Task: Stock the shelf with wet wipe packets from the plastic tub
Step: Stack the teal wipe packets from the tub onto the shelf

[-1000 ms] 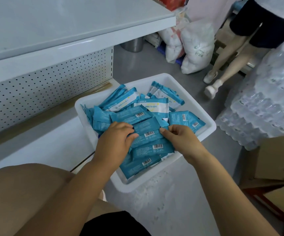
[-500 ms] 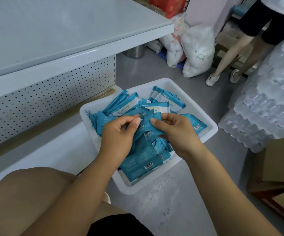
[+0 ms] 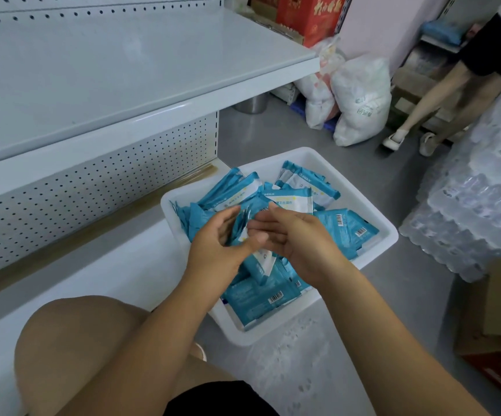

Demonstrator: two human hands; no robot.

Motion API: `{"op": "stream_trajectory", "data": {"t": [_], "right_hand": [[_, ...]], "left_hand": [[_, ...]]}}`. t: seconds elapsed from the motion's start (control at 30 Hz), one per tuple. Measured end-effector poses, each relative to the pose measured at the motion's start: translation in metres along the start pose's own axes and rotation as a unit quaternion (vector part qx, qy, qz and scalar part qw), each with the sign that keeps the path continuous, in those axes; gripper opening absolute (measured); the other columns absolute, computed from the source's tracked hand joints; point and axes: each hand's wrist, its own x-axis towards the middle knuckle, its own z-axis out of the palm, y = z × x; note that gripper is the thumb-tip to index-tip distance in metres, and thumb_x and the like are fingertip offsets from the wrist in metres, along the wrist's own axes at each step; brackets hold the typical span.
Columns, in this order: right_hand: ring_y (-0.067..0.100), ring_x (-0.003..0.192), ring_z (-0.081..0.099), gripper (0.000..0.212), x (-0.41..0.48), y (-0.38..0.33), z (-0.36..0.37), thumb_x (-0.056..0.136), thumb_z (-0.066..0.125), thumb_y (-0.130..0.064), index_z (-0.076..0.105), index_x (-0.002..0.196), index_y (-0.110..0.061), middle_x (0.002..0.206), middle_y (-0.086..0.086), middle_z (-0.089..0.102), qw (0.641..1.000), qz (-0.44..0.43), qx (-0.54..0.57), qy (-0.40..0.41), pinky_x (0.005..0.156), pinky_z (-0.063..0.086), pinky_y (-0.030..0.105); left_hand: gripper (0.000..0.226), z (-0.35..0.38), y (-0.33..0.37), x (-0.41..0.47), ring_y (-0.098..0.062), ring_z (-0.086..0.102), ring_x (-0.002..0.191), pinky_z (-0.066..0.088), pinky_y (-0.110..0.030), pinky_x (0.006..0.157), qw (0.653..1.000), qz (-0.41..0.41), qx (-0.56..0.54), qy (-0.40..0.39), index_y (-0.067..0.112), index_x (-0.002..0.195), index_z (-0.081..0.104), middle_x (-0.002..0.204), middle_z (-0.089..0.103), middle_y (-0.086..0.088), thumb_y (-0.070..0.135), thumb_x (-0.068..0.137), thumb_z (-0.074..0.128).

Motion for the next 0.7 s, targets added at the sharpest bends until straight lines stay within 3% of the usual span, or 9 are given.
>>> {"op": "stream_trajectory", "data": {"t": [0.1,0.2,0.33,0.43,0.53,0.6,0.7], "right_hand": [[0.029,0.104,0.072,0.034,0.000,0.002,-0.002,0.104,0.052,-0.025,0.065,0.115,0.005,0.107,0.020,0.074,0.999,0.008,0.006,-0.034,0.094,0.057,0.037],[0.028,0.105,0.072,0.029,-0.001,0.008,-0.006,0.102,0.056,-0.022,0.065,0.115,0.003,0.109,0.018,0.074,0.999,0.004,0.015,-0.032,0.095,0.056,0.036],[0.021,0.102,0.071,0.026,0.000,0.016,-0.010,0.089,0.075,-0.027,0.069,0.109,-0.012,0.106,0.006,0.075,0.995,-0.041,-0.061,0.066,0.095,0.056,0.035],[0.013,0.103,0.066,0.045,-0.002,0.019,-0.007,0.079,0.082,-0.042,0.064,0.115,-0.022,0.113,-0.001,0.068,0.986,-0.040,-0.130,0.097,0.090,0.055,0.030],[0.012,0.112,0.064,0.086,-0.003,0.020,0.001,0.056,0.086,-0.065,0.053,0.126,-0.029,0.125,-0.005,0.061,0.991,-0.026,-0.108,0.074,0.099,0.052,0.037],[0.014,0.110,0.068,0.100,-0.002,0.020,0.008,0.050,0.088,-0.065,0.046,0.134,-0.030,0.126,-0.003,0.063,0.997,-0.015,-0.064,0.044,0.100,0.053,0.043],[0.018,0.102,0.073,0.062,-0.003,0.010,0.019,0.080,0.081,-0.036,0.050,0.131,-0.018,0.118,0.003,0.072,0.999,-0.041,0.022,-0.005,0.088,0.060,0.042]], "left_hand": [[0.029,-0.003,0.000,0.003,-0.009,0.072,0.102,0.060,-0.029,0.083,0.997,0.000,-0.006,0.072,0.028,0.119,0.070,0.115,0.074,0.008,0.023,0.091,0.074],[0.020,-0.006,-0.002,0.006,-0.015,0.075,0.092,0.061,-0.032,0.074,0.994,-0.020,-0.021,0.104,0.024,0.114,0.074,0.106,0.077,0.003,0.023,0.094,0.071],[0.013,-0.009,0.004,0.007,-0.017,0.076,0.084,0.059,-0.031,0.066,0.982,-0.049,-0.106,0.146,0.020,0.106,0.075,0.097,0.078,-0.001,0.019,0.093,0.071],[0.005,-0.013,0.017,0.007,-0.020,0.076,0.085,0.060,-0.034,0.068,0.964,-0.057,-0.205,0.160,0.017,0.098,0.074,0.094,0.078,-0.004,0.016,0.094,0.071],[0.007,-0.015,0.029,0.006,-0.019,0.076,0.087,0.061,-0.034,0.071,0.948,-0.036,-0.265,0.170,0.012,0.101,0.072,0.094,0.078,-0.004,0.010,0.095,0.068],[0.008,-0.015,0.036,0.004,-0.020,0.076,0.088,0.061,-0.035,0.072,0.940,-0.025,-0.299,0.163,0.011,0.103,0.069,0.095,0.078,-0.005,0.009,0.096,0.066],[0.008,-0.018,0.047,0.004,-0.022,0.075,0.093,0.062,-0.037,0.073,0.931,-0.020,-0.333,0.148,0.009,0.104,0.065,0.099,0.078,-0.008,0.009,0.096,0.064]]}}
